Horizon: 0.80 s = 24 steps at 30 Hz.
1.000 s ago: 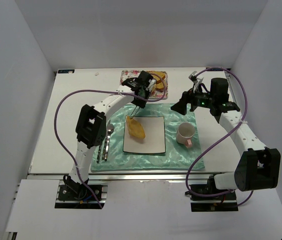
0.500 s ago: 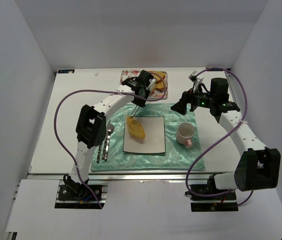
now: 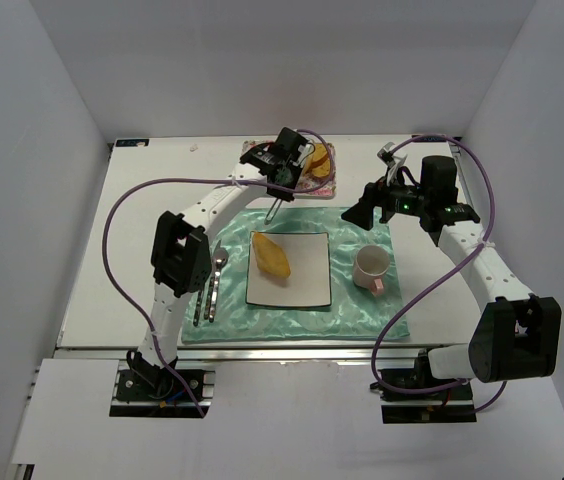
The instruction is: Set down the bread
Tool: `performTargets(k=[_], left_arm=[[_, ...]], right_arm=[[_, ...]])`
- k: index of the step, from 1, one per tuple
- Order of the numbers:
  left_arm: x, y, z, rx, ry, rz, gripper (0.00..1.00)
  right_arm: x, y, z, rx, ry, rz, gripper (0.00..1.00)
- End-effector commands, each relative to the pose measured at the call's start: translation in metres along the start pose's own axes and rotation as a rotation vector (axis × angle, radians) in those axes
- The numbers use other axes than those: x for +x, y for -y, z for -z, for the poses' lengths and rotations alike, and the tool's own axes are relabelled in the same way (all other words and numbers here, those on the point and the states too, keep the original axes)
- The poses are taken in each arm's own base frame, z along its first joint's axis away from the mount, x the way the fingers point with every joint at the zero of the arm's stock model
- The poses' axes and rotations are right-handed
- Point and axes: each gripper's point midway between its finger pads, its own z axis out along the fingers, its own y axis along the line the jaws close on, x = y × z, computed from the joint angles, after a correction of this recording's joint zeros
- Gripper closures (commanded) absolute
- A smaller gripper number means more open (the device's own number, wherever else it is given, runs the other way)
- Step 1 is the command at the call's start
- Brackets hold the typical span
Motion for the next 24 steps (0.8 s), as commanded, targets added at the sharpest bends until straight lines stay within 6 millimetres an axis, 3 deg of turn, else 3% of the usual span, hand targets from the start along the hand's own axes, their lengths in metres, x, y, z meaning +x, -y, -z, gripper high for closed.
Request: performTargets(k=[1, 6, 9, 12, 13, 14, 15, 16, 17, 19, 20, 24], left_arm=[[-0.043, -0.005, 0.049, 0.022, 0.142, 0.044, 0.91], [-0.039, -0.001, 0.061, 0.058, 0.138, 0.050, 0.91], [-0.034, 0.004, 0.080, 0.111, 0.142, 0.047, 0.92], [-0.012, 0.014, 0.102, 0.196, 0.125, 0.039, 0.94], [0.011, 0.018, 0.099, 0.223, 0.075, 0.033, 0.94], [0.012, 0.019, 0.120, 0.257, 0.102, 0.037, 0.95], [0.021, 0.022, 0.126, 0.278, 0.097, 0.036, 0.95], [0.041, 0.026, 0.126, 0.302, 0.054, 0.034, 0.95], [0.047, 0.027, 0.144, 0.324, 0.065, 0.037, 0.96], [0.066, 0.033, 0.153, 0.355, 0.033, 0.030, 0.96], [0.070, 0.037, 0.168, 0.379, 0.050, 0.020, 0.96], [0.100, 0.057, 0.183, 0.455, -0.007, -0.030, 0.96]], right_arm=[[-0.006, -0.003, 0.003, -0.009, 0.030, 0.021, 0.11], [-0.006, -0.002, 0.004, -0.003, 0.029, 0.021, 0.10], [-0.007, -0.001, 0.005, 0.002, 0.030, 0.025, 0.11], [-0.008, 0.000, 0.005, 0.004, 0.032, 0.023, 0.11], [-0.008, 0.001, 0.005, 0.006, 0.032, 0.022, 0.11], [-0.007, 0.001, 0.005, 0.006, 0.030, 0.021, 0.11], [-0.007, 0.001, 0.005, 0.004, 0.030, 0.023, 0.11], [-0.008, 0.001, 0.005, 0.004, 0.031, 0.022, 0.11], [-0.008, 0.001, 0.005, 0.003, 0.030, 0.023, 0.11], [-0.008, 0.001, 0.004, -0.002, 0.028, 0.020, 0.11], [-0.007, 0.002, 0.004, -0.003, 0.026, 0.016, 0.11], [-0.011, 0.003, 0.002, -0.009, 0.024, 0.011, 0.11]])
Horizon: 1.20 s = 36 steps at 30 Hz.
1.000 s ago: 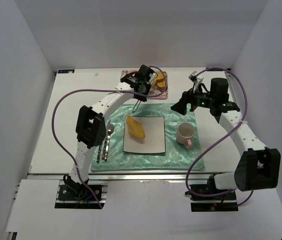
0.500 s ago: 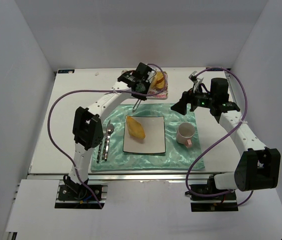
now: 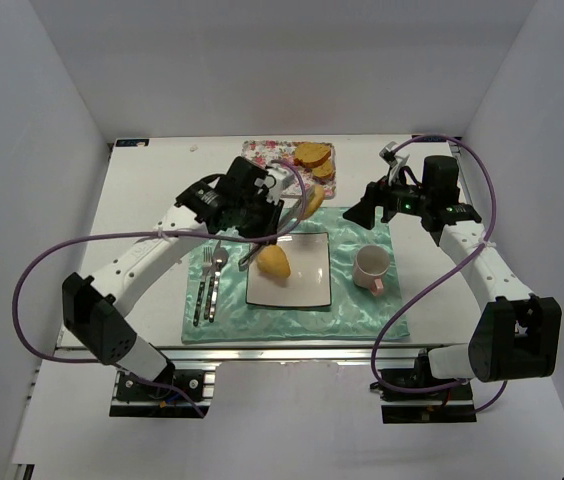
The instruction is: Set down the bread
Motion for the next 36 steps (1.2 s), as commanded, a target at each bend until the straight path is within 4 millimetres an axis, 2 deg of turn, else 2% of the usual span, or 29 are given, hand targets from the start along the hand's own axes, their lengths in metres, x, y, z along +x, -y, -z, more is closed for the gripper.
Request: performTargets(k=[1, 3, 5, 6, 9, 12, 16, 18, 20, 24, 31, 36], left_arm=[[0.021, 0.034, 0.011, 0.124, -0.042, -0.039, 0.96], [0.044, 0.042, 0.006, 0.135, -0.119, -0.062, 0.95], [0.058, 0.048, 0.003, 0.134, -0.159, -0.079, 0.95], [0.068, 0.044, 0.001, 0.110, -0.185, -0.084, 0.95], [0.081, 0.034, -0.004, 0.056, -0.211, -0.081, 0.95], [0.081, 0.031, -0.006, 0.038, -0.184, -0.079, 0.95], [0.087, 0.033, -0.009, 0.046, -0.206, -0.081, 0.89], [0.095, 0.033, -0.009, 0.050, -0.235, -0.102, 0.72], [0.102, 0.034, -0.008, 0.056, -0.259, -0.115, 0.61], [0.104, 0.039, -0.003, 0.085, -0.263, -0.127, 0.44], [0.108, 0.039, 0.003, 0.094, -0.277, -0.130, 0.41], [0.097, 0.044, 0.009, 0.110, -0.242, -0.133, 0.41]], right_arm=[[-0.012, -0.001, 0.000, -0.019, 0.023, 0.017, 0.11], [-0.014, -0.001, -0.001, -0.020, 0.024, 0.019, 0.11], [-0.017, 0.000, 0.001, -0.015, 0.028, 0.026, 0.11], [-0.018, -0.001, 0.001, -0.015, 0.030, 0.030, 0.11], [-0.016, -0.002, 0.002, -0.012, 0.028, 0.033, 0.11], [-0.012, -0.004, 0.004, -0.012, 0.025, 0.031, 0.11], [-0.012, -0.005, 0.005, -0.012, 0.024, 0.036, 0.11], [-0.012, -0.004, 0.005, -0.008, 0.023, 0.037, 0.11], [-0.012, -0.004, 0.005, -0.008, 0.022, 0.036, 0.11], [-0.010, -0.002, 0.004, -0.008, 0.019, 0.032, 0.11], [-0.007, -0.002, 0.003, -0.005, 0.016, 0.026, 0.11], [-0.007, -0.001, 0.004, -0.004, 0.018, 0.026, 0.11]])
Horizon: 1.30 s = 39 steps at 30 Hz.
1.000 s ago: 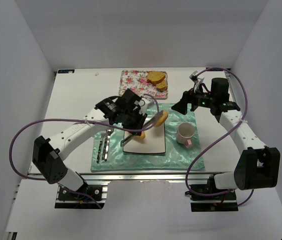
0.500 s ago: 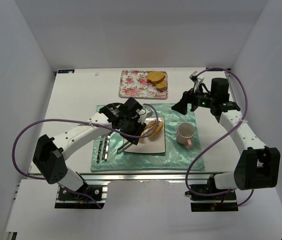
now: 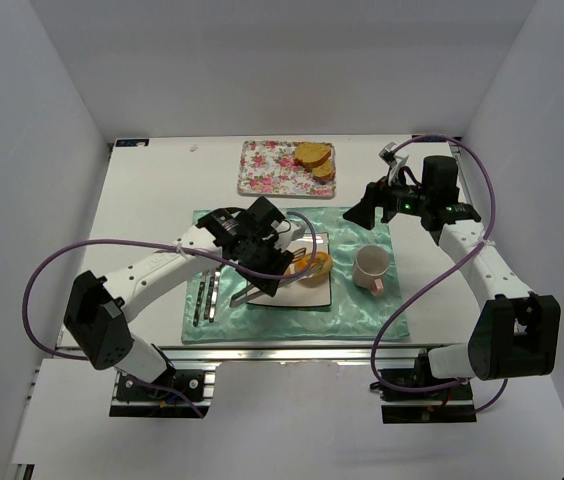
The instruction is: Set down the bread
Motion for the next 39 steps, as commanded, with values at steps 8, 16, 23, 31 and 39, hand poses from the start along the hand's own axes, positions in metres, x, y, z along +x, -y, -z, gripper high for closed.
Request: performTargets(k=[8, 16, 23, 31, 39], left_arm=[[-0.006, 0.023, 0.042, 0.102, 0.077, -0.072, 0.41], [-0.019, 0.024, 0.059, 0.084, 0.156, -0.037, 0.43], [-0.046, 0.008, 0.081, 0.049, 0.303, 0.043, 0.49], [-0.067, -0.061, 0.115, -0.057, 0.471, 0.227, 0.51], [-0.041, -0.187, 0.108, -0.328, 0.539, 0.522, 0.52]], right_arm=[[-0.011, -0.003, 0.004, -0.008, 0.029, 0.031, 0.11], [-0.009, -0.003, 0.004, -0.008, 0.026, 0.028, 0.11], [-0.010, -0.003, 0.005, -0.011, 0.027, 0.030, 0.11], [-0.010, -0.004, 0.005, -0.014, 0.027, 0.034, 0.11], [-0.010, -0.006, 0.005, -0.023, 0.030, 0.031, 0.11]])
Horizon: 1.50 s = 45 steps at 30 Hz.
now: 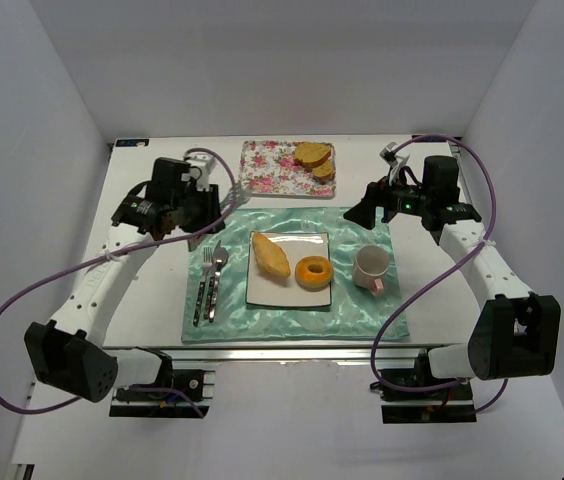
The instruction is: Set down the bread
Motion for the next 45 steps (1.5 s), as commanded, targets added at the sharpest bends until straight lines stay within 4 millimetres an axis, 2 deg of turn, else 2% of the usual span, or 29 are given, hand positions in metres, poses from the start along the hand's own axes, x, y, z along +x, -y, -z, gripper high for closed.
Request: performTargets(k=[1, 2, 4, 6, 7, 9, 10, 11, 12, 14, 16, 20, 23, 28, 32, 33, 38, 42, 43, 45], left_arm=[[-0.007, -0.065, -0.016, -0.147, 0.083, 0.125, 0.52], [-0.004, -0.080, -0.020, -0.173, 0.087, 0.147, 0.52], [0.010, -0.125, -0.026, -0.284, 0.093, 0.222, 0.51], [0.019, -0.153, -0.028, -0.344, 0.114, 0.271, 0.48], [0.016, -0.168, -0.027, -0.379, 0.149, 0.290, 0.47], [0.033, -0.193, -0.030, -0.478, 0.144, 0.308, 0.44], [0.034, -0.200, -0.035, -0.498, 0.156, 0.302, 0.41], [0.048, -0.209, -0.040, -0.529, 0.131, 0.308, 0.39], [0.051, -0.216, -0.044, -0.541, 0.133, 0.311, 0.38], [0.072, -0.229, -0.060, -0.554, 0.064, 0.335, 0.36], [0.092, -0.236, -0.076, -0.560, -0.006, 0.355, 0.33], [0.114, -0.246, -0.092, -0.576, -0.078, 0.385, 0.27], [0.121, -0.251, -0.101, -0.576, -0.116, 0.403, 0.25], [0.116, -0.252, -0.101, -0.569, -0.131, 0.407, 0.20], [0.100, -0.245, -0.088, -0.548, -0.081, 0.397, 0.02], [0.087, -0.241, -0.079, -0.542, -0.032, 0.394, 0.02], [0.059, -0.216, -0.046, -0.474, 0.101, 0.382, 0.02], [0.033, -0.181, -0.016, -0.346, 0.209, 0.337, 0.02], [0.020, -0.168, 0.000, -0.309, 0.271, 0.308, 0.02], [0.010, -0.146, 0.012, -0.218, 0.317, 0.292, 0.02]], right_arm=[[-0.011, -0.007, 0.005, -0.022, 0.029, 0.037, 0.11], [-0.012, -0.007, 0.005, -0.022, 0.030, 0.044, 0.11], [-0.012, -0.007, 0.006, -0.017, 0.030, 0.053, 0.11], [-0.013, -0.007, 0.006, -0.015, 0.031, 0.054, 0.11], [-0.013, -0.006, 0.006, -0.015, 0.030, 0.053, 0.11], [-0.012, -0.007, 0.005, -0.021, 0.028, 0.051, 0.11], [-0.012, -0.007, 0.005, -0.023, 0.028, 0.051, 0.11], [-0.012, -0.006, 0.005, -0.022, 0.026, 0.049, 0.11], [-0.012, -0.006, 0.005, -0.022, 0.025, 0.050, 0.11], [-0.015, -0.006, 0.005, -0.023, 0.026, 0.064, 0.11], [-0.016, -0.005, 0.005, -0.020, 0.024, 0.073, 0.11], [-0.014, -0.007, 0.006, -0.021, 0.016, 0.073, 0.11], [-0.014, -0.007, 0.007, -0.022, 0.012, 0.068, 0.11], [-0.013, -0.008, 0.008, -0.027, 0.003, 0.074, 0.11], [-0.010, -0.010, 0.010, -0.034, -0.025, 0.060, 0.11], [-0.009, -0.010, 0.011, -0.033, -0.038, 0.043, 0.11], [-0.009, -0.003, 0.011, 0.026, -0.074, -0.043, 0.11], [-0.015, 0.015, 0.016, 0.150, -0.070, -0.117, 0.11], [-0.017, 0.018, 0.017, 0.167, -0.064, -0.120, 0.11], [-0.019, 0.029, 0.019, 0.232, -0.055, -0.131, 0.10]])
